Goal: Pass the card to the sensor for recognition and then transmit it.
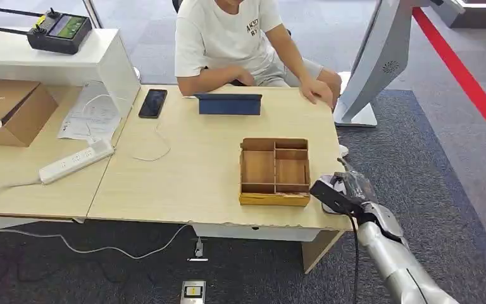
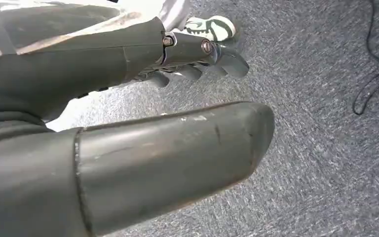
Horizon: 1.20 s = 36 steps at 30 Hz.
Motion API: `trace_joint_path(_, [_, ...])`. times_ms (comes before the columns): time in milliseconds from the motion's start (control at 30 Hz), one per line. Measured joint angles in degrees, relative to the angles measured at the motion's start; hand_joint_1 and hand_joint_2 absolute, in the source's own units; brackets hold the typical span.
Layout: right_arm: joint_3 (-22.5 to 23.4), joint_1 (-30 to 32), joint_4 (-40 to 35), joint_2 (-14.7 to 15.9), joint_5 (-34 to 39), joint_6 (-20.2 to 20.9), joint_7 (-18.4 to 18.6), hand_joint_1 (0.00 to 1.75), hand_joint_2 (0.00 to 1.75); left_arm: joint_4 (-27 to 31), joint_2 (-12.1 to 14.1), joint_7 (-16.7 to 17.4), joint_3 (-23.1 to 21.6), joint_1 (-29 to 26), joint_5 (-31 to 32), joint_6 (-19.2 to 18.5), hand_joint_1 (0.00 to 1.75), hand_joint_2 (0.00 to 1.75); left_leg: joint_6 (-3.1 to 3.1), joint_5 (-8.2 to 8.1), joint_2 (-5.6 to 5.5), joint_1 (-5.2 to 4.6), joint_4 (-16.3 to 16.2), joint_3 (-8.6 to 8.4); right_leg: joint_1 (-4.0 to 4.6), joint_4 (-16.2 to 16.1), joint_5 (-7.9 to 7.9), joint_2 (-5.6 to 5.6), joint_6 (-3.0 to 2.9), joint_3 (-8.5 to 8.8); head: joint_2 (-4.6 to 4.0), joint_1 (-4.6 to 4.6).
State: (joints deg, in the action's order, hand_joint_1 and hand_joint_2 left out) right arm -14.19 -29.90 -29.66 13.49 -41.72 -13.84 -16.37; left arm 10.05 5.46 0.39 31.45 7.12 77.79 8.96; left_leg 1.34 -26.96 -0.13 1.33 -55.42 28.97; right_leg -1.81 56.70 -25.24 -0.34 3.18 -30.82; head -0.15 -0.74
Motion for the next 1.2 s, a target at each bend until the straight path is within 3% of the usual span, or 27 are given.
trace_joint_path(300, [0.0,-0.4,0.0,0.0,0.1,0.0,0.0,1.75,1.75,0.0,0.0,-0.1,0.0,0.0,0.0,0.0,0.0,0.0,0.0,0.0,0.0,0.0,0.0,0.01,0.0,0.0,0.0,0.0,0.0,0.0,0.0,0.02])
trace_joint_path(367, [0.0,-3.7,-0.9,0.1,0.7,-0.4,0.5,1.75,1.75,0.0,0.0,-0.7,0.0,0.0,0.1,0.2,0.0,0.0,0.0,0.0,0.0,-0.01,0.0,0.05,-0.01,0.0,0.02,0.0,0.0,-0.03,0.0,0.0])
trace_joint_path(400, [0.0,-9.6,-1.6,0.9,0.9,-0.6,0.2,1.75,1.75,0.0,0.1,-1.2,0.0,0.0,0.2,0.3,0.0,0.0,0.0,0.02,0.02,-0.03,0.0,0.03,-0.03,0.0,0.05,0.02,0.0,-0.06,0.0,0.0])
trace_joint_path(667, [0.0,-20.5,-2.5,1.9,0.5,-1.4,-0.6,1.75,1.75,0.0,0.2,-2.3,0.0,0.0,1.1,0.3,0.0,0.0,-0.01,0.04,0.01,-0.02,0.0,0.03,-0.02,0.0,0.06,0.02,0.0,-0.06,0.0,0.0])
trace_joint_path(967, [-0.7,-25.2,-2.6,1.1,-3.7,-1.0,-0.2,1.75,1.75,0.0,0.3,-3.6,-0.5,0.1,3.2,0.5,0.0,0.0,-0.01,0.04,0.01,-0.02,0.0,0.04,-0.02,0.0,0.06,0.01,0.0,-0.05,0.0,0.02])
trace_joint_path(1200, [-2.1,-27.6,-1.6,-1.1,-5.5,-0.2,1.2,1.75,1.75,0.0,0.3,-3.0,-1.7,1.2,4.5,0.1,0.0,0.0,0.01,0.05,0.0,-0.01,0.0,0.04,-0.01,0.0,0.06,0.01,0.0,-0.05,0.0,0.0])
